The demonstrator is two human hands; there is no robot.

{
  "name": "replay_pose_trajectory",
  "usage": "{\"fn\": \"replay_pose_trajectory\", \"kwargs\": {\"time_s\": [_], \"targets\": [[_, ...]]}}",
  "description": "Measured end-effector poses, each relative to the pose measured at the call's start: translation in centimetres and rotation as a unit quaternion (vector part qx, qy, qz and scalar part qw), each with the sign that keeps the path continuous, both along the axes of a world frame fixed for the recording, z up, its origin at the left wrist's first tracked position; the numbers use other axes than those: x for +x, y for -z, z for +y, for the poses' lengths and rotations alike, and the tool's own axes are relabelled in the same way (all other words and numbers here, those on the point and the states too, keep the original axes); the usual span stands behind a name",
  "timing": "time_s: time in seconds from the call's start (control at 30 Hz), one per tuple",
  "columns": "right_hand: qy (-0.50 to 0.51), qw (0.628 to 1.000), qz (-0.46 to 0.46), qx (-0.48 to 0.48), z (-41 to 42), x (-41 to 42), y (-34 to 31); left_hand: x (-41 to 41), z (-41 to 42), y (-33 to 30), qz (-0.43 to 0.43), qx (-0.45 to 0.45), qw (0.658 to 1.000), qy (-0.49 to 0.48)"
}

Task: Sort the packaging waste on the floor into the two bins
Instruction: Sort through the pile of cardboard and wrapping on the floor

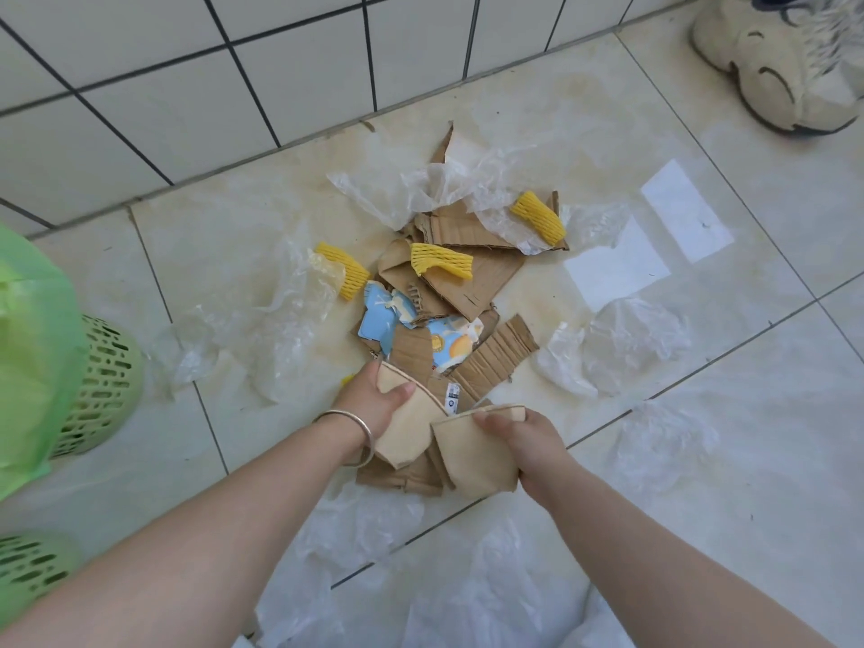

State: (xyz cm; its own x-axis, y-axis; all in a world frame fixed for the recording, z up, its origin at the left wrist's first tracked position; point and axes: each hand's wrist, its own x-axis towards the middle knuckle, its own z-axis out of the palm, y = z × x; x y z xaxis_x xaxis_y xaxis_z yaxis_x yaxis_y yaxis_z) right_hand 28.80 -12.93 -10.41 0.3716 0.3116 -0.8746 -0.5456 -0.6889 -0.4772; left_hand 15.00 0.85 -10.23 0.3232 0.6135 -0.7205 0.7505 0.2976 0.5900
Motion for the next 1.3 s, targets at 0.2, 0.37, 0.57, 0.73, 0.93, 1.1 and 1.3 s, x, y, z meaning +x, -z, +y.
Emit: {"fn": "replay_pose_trajectory", "kwargs": {"time_s": [0.2, 0.37, 0.57, 0.73, 0.93, 1.1, 1.3], "targets": [[0.100, 0.995, -0.030, 0.009, 0.9, 0.4, 0.1, -0.1, 0.9, -0.5, -0.020, 0.048, 0.999, -0.005], [0.094, 0.995, 0.007, 0.038, 1.2, 1.5, 0.1, 0.0, 1.2, -0.3, -0.079, -0.025, 0.995, -0.053], [0.168, 0.977, 0.094, 0.088, 1.4, 3.1, 0.0, 1.0, 1.5, 0.0, -0.157, -0.146, 0.956, -0.201], [0.210, 0.969, 0.090, 0.095, 2.6, 4.8, -0.5, 1.7, 1.7, -0.2, -0.186, -0.161, 0.946, -0.209], [0.222, 0.971, 0.014, 0.084, 4.4, 6.8, -0.2, 1.7, 2.7, -0.3, -0.199, -0.186, 0.928, -0.256], [0.170, 0.982, -0.069, 0.040, 6.1, 5.6, 0.6, 3.5, 2.7, -0.3, -0.225, -0.211, 0.916, -0.256], [0.149, 0.983, -0.104, 0.019, 7.4, 4.2, 1.1, 4.7, 1.8, -0.1, -0.204, -0.218, 0.930, -0.213]]}}
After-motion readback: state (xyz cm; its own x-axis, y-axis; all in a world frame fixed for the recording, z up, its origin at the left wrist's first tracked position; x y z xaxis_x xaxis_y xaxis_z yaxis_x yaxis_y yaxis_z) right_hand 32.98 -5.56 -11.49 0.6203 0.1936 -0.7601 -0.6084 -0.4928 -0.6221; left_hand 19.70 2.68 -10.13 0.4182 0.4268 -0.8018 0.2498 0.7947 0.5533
